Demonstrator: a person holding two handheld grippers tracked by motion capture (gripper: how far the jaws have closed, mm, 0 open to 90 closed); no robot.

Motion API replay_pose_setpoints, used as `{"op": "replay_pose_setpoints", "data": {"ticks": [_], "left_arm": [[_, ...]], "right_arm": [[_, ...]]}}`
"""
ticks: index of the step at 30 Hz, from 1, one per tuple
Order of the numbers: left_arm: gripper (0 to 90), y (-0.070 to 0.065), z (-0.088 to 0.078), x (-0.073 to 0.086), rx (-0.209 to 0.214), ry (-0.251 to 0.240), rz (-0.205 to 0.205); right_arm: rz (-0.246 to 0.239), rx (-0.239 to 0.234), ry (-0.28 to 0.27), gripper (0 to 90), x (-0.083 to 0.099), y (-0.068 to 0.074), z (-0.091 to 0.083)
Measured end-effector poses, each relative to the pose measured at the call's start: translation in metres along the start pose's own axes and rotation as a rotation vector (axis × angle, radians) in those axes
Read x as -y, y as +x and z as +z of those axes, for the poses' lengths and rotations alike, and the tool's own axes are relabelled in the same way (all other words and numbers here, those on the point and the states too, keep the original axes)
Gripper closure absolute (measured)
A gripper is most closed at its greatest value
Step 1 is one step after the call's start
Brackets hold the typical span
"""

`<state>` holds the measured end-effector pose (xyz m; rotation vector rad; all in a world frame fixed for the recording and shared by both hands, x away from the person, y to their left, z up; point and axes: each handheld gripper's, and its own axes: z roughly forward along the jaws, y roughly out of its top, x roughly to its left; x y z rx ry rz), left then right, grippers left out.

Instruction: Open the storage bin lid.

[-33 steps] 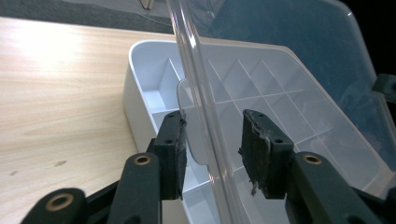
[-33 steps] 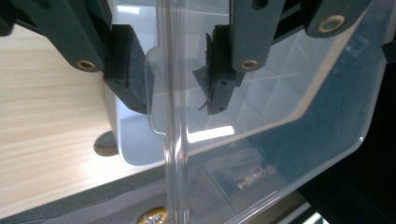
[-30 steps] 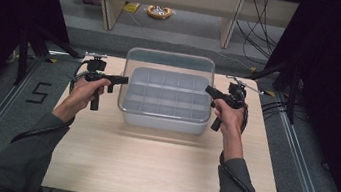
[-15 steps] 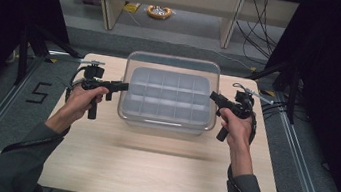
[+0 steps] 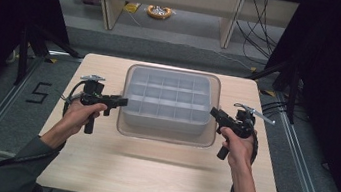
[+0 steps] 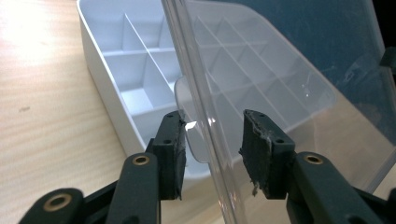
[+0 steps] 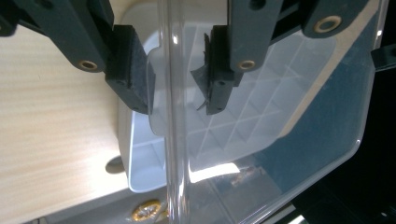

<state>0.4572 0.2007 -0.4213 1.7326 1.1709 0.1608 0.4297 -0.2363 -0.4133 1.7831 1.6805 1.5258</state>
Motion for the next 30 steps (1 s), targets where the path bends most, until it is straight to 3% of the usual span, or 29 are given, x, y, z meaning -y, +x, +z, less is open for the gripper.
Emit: {"op": "replay_pose_setpoints", "data": {"ticks": [1, 3, 7, 8, 9, 10, 11, 13, 15, 16, 17, 25, 28, 29, 30], "left_arm": [[58.5, 0.000, -0.002, 0.003, 0.003, 0.004, 0.003], [58.7, -0.003, -0.004, 0.007, -0.004, 0.012, 0.009], [58.5, -0.011, -0.014, 0.023, -0.021, 0.020, 0.045], [58.5, -0.012, -0.016, 0.027, -0.017, 0.019, 0.037], [58.5, -0.012, -0.016, 0.027, -0.017, 0.019, 0.037], [58.6, -0.012, -0.017, 0.030, -0.005, 0.023, 0.034], [58.6, -0.012, -0.018, 0.034, 0.001, 0.026, 0.022], [59.2, -0.012, -0.021, 0.041, 0.018, 0.049, 0.015], [59.1, -0.014, -0.022, 0.047, 0.021, 0.056, 0.012], [59.0, -0.015, -0.024, 0.049, 0.023, 0.062, 0.022], [59.1, -0.016, -0.024, 0.052, 0.028, 0.063, 0.023], [58.6, -0.023, -0.035, 0.074, 0.048, 0.091, 0.040], [58.4, -0.027, -0.037, 0.083, 0.038, 0.100, 0.053], [58.4, -0.028, -0.038, 0.087, 0.048, 0.106, 0.050], [58.1, -0.029, -0.040, 0.092, 0.058, 0.111, 0.049]], "right_arm": [[-0.038, -0.002, -0.005, 63.7, 0.002, -0.002, -0.001], [-0.015, -0.003, 0.000, 63.9, 0.005, 0.001, -0.005], [-0.070, 0.000, -0.001, 63.1, 0.016, 0.007, -0.018], [-0.037, -0.006, 0.009, 63.1, 0.019, 0.011, -0.021], [-0.037, -0.006, 0.009, 63.1, 0.019, 0.011, -0.021], [-0.086, 0.002, 0.010, 63.2, 0.024, 0.009, -0.025], [-0.090, 0.001, 0.017, 63.3, 0.027, 0.009, -0.028], [-0.068, -0.005, 0.025, 64.0, 0.033, 0.010, -0.033], [-0.078, -0.012, 0.023, 64.1, 0.035, 0.009, -0.035], [-0.046, -0.023, 0.035, 64.0, 0.038, 0.011, -0.038], [-0.111, -0.026, 0.015, 63.9, 0.040, 0.007, -0.038], [-0.083, -0.021, 0.037, 63.4, 0.067, 0.000, -0.050], [-0.044, -0.020, 0.064, 63.0, 0.079, -0.002, -0.052], [-0.058, -0.020, 0.061, 62.8, 0.082, -0.004, -0.053], [-0.038, -0.009, 0.069, 61.8, 0.089, 0.000, -0.057]]}}
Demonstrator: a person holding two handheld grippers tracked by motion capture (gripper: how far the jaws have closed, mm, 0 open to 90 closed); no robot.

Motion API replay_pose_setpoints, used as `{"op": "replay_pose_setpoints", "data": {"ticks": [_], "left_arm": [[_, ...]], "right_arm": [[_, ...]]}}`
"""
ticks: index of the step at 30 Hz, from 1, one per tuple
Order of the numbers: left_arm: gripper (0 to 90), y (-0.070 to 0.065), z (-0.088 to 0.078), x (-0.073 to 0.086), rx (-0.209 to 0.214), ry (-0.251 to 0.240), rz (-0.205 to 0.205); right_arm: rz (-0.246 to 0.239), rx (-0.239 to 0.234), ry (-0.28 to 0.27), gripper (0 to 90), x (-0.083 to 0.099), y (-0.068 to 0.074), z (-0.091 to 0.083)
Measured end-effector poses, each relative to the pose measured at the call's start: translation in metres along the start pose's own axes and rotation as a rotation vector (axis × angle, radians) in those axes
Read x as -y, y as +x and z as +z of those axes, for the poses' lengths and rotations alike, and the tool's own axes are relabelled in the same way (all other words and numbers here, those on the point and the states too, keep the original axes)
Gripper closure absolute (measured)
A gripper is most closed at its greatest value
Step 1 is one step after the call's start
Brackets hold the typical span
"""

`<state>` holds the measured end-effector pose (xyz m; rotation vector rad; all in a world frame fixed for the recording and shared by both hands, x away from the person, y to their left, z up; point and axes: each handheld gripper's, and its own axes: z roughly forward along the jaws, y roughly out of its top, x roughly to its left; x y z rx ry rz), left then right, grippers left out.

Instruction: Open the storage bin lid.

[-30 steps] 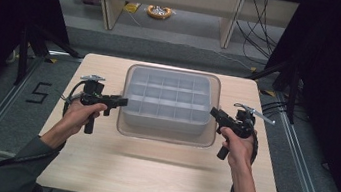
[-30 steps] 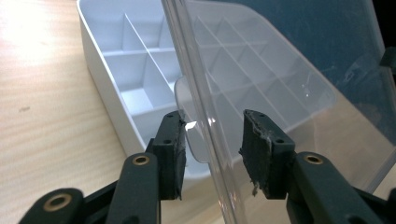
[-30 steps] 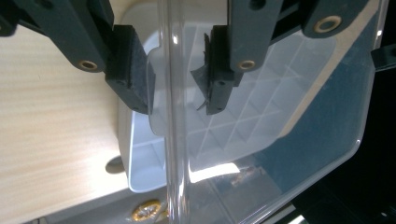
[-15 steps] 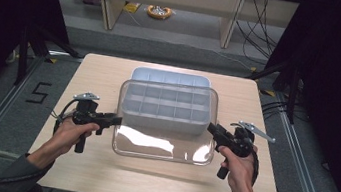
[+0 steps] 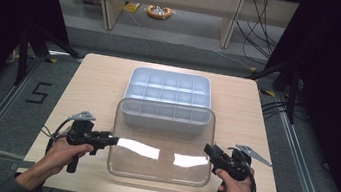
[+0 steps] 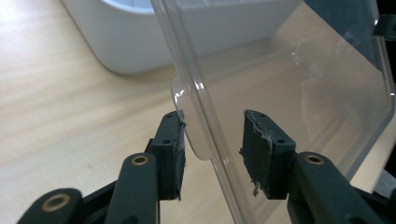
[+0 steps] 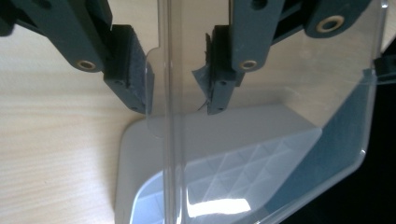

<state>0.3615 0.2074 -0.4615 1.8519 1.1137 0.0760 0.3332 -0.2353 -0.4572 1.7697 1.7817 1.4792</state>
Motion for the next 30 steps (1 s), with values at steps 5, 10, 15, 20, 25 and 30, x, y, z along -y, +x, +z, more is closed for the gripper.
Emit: {"op": "replay_pose_setpoints", "data": {"ticks": [5, 10, 15, 20, 25, 30], "left_arm": [[58.2, -0.002, 0.000, 0.009, 0.019, 0.004, -0.006], [58.2, -0.002, 0.001, 0.017, 0.017, 0.006, -0.009], [58.5, -0.003, 0.000, 0.023, 0.003, 0.011, 0.009], [58.8, -0.004, -0.002, 0.033, 0.016, 0.037, 0.011], [57.5, -0.005, 0.001, 0.035, 0.010, 0.048, 0.015], [56.2, -0.006, 0.004, 0.038, 0.006, 0.071, 0.038]], "right_arm": [[-0.039, -0.012, -0.023, 62.3, 0.006, -0.002, -0.005], [-0.012, -0.013, -0.010, 62.6, 0.014, 0.001, -0.009], [-0.001, -0.007, 0.018, 62.8, 0.022, 0.001, -0.011], [0.044, -0.023, 0.027, 63.1, 0.032, 0.003, -0.016], [0.002, -0.009, 0.020, 62.9, 0.038, -0.003, -0.013], [0.004, 0.015, 0.052, 61.9, 0.041, -0.007, -0.010]]}}
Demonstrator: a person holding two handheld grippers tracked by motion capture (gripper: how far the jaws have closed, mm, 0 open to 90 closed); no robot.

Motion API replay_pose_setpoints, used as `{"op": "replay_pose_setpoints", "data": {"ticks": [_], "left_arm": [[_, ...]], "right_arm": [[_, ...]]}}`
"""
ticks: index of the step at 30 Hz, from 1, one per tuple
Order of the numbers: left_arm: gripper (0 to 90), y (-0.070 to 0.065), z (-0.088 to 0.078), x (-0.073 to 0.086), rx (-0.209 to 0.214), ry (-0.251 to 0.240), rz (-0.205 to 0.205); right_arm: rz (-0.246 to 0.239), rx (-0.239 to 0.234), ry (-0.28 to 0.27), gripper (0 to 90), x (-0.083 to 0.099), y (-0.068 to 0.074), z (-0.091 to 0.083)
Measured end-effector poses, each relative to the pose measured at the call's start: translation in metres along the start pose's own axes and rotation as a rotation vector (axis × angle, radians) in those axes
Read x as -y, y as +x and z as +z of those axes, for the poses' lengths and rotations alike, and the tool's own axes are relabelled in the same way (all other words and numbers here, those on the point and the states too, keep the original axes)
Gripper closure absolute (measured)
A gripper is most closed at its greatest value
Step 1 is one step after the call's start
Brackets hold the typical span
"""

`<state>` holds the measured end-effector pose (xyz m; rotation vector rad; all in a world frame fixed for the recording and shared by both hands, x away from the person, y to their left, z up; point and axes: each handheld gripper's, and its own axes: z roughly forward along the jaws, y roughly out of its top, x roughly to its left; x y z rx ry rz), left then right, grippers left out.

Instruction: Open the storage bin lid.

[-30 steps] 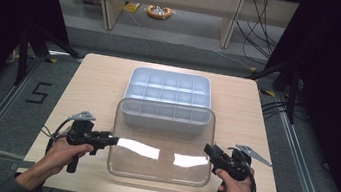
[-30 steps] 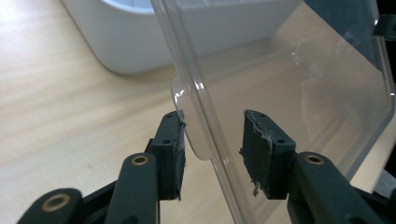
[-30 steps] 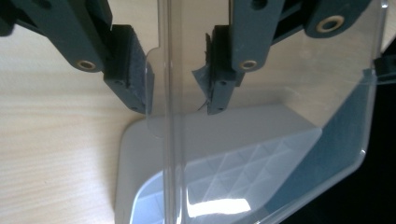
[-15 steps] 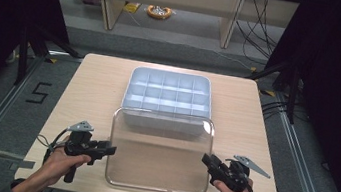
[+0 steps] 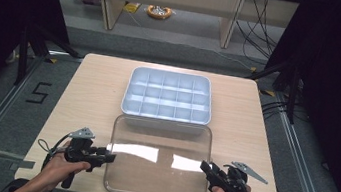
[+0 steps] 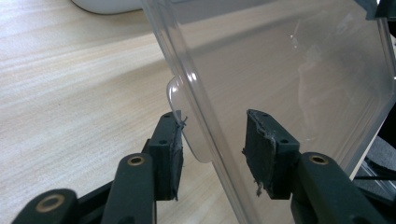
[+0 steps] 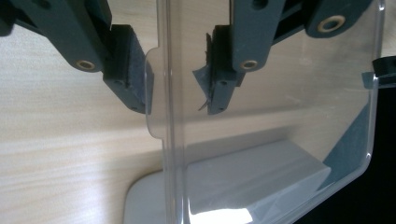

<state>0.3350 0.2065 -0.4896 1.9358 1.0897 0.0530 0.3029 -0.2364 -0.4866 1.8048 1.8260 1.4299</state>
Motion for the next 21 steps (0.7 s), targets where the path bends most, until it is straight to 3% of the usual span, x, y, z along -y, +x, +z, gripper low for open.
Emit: {"op": "replay_pose_setpoints", "data": {"ticks": [1, 2, 3, 4, 5, 6, 7, 8, 9, 10, 11, 12, 13, 14, 16, 17, 20, 21], "left_arm": [[56.0, 0.000, 0.000, 0.000, 0.000, 0.000, 0.000], [56.0, 0.001, 0.001, 0.001, -0.002, 0.008, 0.003], [55.8, 0.001, 0.002, 0.001, -0.008, 0.007, 0.002], [55.7, 0.001, 0.003, 0.002, -0.017, 0.007, 0.000], [55.6, 0.002, 0.004, 0.003, -0.019, 0.010, 0.002], [55.8, 0.002, 0.005, 0.003, -0.024, 0.017, 0.000], [55.8, 0.003, 0.005, 0.003, -0.022, 0.024, 0.005], [55.8, 0.004, 0.006, 0.003, -0.021, 0.025, -0.002], [55.8, 0.005, 0.007, 0.004, -0.020, 0.018, -0.002], [55.9, 0.006, 0.007, 0.003, -0.017, 0.027, -0.007], [55.9, 0.006, 0.008, 0.003, -0.020, 0.030, -0.011], [55.9, 0.008, 0.009, 0.003, -0.022, 0.039, -0.008], [55.9, 0.008, 0.010, 0.004, -0.022, 0.031, -0.012], [55.8, 0.008, 0.010, 0.004, -0.031, 0.032, -0.017], [55.8, 0.011, 0.011, 0.005, -0.022, 0.050, -0.025], [55.7, 0.012, 0.012, 0.005, -0.023, 0.049, -0.035], [55.3, 0.014, 0.013, 0.006, -0.025, 0.058, -0.037], [55.1, 0.015, 0.014, 0.006, -0.020, 0.063, -0.042]], "right_arm": [[0.000, 0.000, 0.000, 61.9, 0.000, 0.000, 0.000], [0.053, -0.021, 0.012, 61.8, 0.001, 0.002, 0.000], [0.071, -0.017, 0.023, 61.6, 0.003, 0.002, 0.001], [0.151, -0.015, 0.061, 61.5, 0.003, 0.007, -0.001], [0.090, -0.008, 0.039, 61.4, 0.004, 0.001, 0.002], [0.080, -0.006, 0.042, 61.1, 0.004, -0.001, 0.004], [0.157, -0.001, 0.069, 60.9, 0.005, 0.004, 0.003], [0.101, -0.002, 0.058, 60.7, 0.005, -0.001, 0.005], [0.167, 0.009, 0.074, 60.5, 0.005, 0.003, 0.006], [0.106, 0.000, 0.066, 60.4, 0.006, -0.002, 0.008], [0.194, 0.018, 0.111, 60.3, 0.005, 0.003, 0.006], [0.111, 0.000, 0.075, 60.3, 0.006, -0.004, 0.011], [0.171, 0.019, 0.105, 60.0, 0.006, -0.001, 0.011], [0.156, 0.013, 0.097, 59.5, 0.007, -0.002, 0.012], [0.179, 0.023, 0.126, 58.8, 0.006, -0.001, 0.015], [0.143, 0.018, 0.118, 58.6, 0.007, -0.003, 0.017], [0.149, 0.027, 0.118, 58.3, 0.007, -0.002, 0.019], [0.206, 0.033, 0.149, 58.1, 0.006, 0.003, 0.018]]}}
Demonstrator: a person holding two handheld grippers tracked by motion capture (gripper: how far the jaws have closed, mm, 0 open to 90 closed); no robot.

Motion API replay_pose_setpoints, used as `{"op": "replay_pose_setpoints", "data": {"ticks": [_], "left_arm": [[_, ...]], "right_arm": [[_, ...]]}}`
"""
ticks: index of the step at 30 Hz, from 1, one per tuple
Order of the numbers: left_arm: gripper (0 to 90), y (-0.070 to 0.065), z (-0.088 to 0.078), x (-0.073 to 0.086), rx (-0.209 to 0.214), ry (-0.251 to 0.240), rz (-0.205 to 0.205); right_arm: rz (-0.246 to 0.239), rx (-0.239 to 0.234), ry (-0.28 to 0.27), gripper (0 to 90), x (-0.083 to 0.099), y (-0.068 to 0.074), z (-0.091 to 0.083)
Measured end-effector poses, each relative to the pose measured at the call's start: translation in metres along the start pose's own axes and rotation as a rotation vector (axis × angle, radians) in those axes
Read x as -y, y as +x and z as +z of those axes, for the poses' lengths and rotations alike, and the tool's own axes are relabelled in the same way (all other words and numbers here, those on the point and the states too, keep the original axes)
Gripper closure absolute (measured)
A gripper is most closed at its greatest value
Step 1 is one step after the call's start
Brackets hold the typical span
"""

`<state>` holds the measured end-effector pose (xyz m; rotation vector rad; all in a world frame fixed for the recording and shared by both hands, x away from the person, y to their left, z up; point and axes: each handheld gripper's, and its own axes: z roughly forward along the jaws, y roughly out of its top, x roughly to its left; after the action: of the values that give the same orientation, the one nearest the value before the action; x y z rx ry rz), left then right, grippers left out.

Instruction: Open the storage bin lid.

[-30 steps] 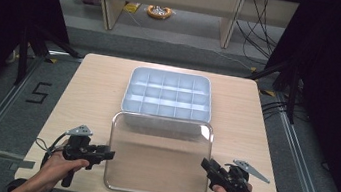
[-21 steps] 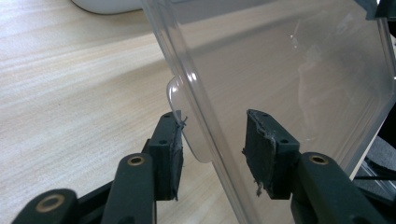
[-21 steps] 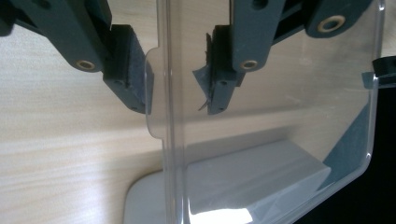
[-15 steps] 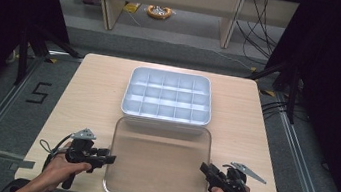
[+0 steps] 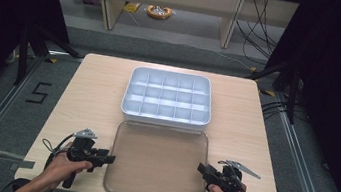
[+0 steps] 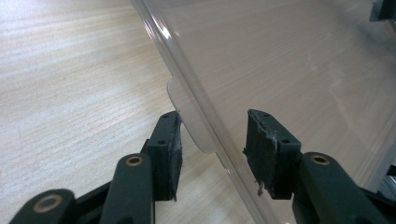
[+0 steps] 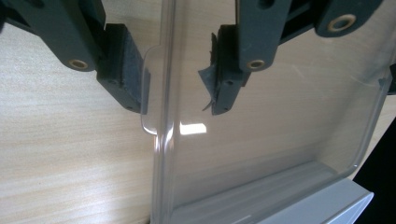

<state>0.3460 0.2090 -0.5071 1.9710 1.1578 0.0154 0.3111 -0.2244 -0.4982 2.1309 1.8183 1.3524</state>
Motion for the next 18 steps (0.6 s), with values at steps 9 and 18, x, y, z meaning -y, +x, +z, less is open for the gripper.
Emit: {"op": "replay_pose_setpoints", "data": {"ticks": [9, 18], "left_arm": [[53.7, 0.001, 0.002, 0.001, -0.006, 0.006, -0.004], [51.2, 0.000, 0.004, 0.001, -0.020, 0.018, -0.001]], "right_arm": [[-0.060, 0.015, -0.013, 56.9, 0.000, -0.006, 0.008], [-0.214, 0.045, -0.033, 55.5, -0.004, -0.016, 0.016]]}}
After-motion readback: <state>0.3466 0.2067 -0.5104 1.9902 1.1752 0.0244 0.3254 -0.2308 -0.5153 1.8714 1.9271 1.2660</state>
